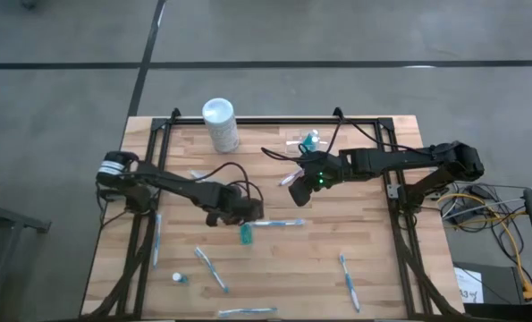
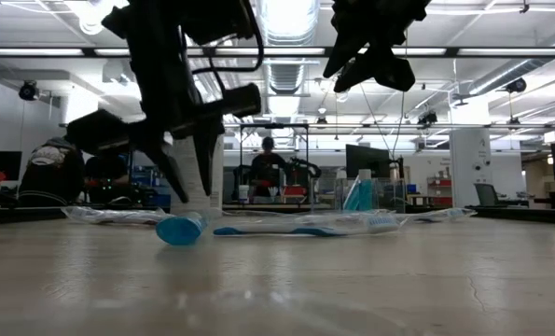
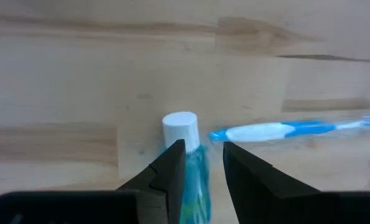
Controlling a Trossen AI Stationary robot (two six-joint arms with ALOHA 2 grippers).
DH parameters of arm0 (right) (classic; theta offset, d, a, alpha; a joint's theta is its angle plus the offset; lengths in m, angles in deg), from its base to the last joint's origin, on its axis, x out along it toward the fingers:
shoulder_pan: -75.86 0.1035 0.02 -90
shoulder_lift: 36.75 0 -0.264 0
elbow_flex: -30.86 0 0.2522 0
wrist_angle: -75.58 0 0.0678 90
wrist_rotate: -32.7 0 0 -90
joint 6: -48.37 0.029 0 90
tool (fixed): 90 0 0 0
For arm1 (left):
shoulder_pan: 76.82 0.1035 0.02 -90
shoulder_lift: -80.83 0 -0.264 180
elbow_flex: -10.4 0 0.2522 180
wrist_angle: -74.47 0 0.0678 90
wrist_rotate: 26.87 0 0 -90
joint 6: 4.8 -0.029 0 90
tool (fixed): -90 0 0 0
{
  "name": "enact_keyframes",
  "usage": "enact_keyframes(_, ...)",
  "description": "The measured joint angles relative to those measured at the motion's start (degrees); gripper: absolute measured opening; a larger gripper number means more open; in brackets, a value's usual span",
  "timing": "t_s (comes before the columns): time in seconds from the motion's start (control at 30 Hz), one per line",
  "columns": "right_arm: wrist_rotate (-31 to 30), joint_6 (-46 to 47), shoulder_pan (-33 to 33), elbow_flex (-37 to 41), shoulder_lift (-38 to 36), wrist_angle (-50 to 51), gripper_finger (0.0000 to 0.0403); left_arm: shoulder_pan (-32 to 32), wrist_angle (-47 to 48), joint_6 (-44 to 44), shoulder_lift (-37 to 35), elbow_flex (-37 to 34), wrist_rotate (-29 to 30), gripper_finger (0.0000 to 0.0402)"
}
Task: Pick & Place toothbrushing station
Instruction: Put the blue mouthwash into the middle of the transparent organizer
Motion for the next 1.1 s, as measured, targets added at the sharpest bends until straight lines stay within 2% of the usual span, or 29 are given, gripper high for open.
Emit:
enact_keyframes(0.4,0.0,0.0,0.0,0.0,0.0,0.0,0.0127,0.5,0.0,0.0,2.5,0.4,-1.1,0.0112)
enact_keyframes(0.67,0.0,0.0,0.0,0.0,0.0,0.0,0.0128,0.8,-0.1,1.1,4.2,0.5,-5.2,0.0113)
enact_keyframes(1.1,0.0,0.0,0.0,0.0,0.0,0.0,0.0128,1.5,-1.0,-4.7,5.2,0.6,-0.9,0.0113)
